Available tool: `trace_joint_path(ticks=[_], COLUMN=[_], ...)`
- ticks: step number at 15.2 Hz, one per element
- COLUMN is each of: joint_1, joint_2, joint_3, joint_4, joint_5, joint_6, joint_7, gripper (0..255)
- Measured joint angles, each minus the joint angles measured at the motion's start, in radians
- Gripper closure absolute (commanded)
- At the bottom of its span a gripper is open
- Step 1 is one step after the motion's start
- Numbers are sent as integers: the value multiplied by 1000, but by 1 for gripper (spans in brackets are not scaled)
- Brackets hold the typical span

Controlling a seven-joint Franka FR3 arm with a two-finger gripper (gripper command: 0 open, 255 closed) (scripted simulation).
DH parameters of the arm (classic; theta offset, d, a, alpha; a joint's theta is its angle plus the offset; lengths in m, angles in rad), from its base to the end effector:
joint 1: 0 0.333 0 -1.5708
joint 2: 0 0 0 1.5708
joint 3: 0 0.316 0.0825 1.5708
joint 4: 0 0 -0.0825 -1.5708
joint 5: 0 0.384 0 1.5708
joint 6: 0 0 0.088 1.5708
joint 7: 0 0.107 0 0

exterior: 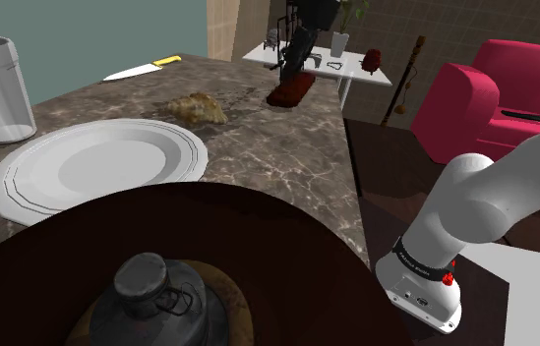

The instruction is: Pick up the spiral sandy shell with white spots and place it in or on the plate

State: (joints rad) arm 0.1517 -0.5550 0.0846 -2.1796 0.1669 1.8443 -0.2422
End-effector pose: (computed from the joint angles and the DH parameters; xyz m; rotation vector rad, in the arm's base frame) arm 0.3854 0.1144 0.6211 -2.9316 -0.6605 -0.3310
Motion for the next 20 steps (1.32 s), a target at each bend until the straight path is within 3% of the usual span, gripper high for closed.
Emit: trace_joint_path(ticks=[12,20], joint_1=[125,136], joint_2=[197,248], joint_3=[174,203], joint_4=[161,129], joint_5=[-23,-34], joint_6=[125,217], joint_7=[-52,-54], gripper=[0,0])
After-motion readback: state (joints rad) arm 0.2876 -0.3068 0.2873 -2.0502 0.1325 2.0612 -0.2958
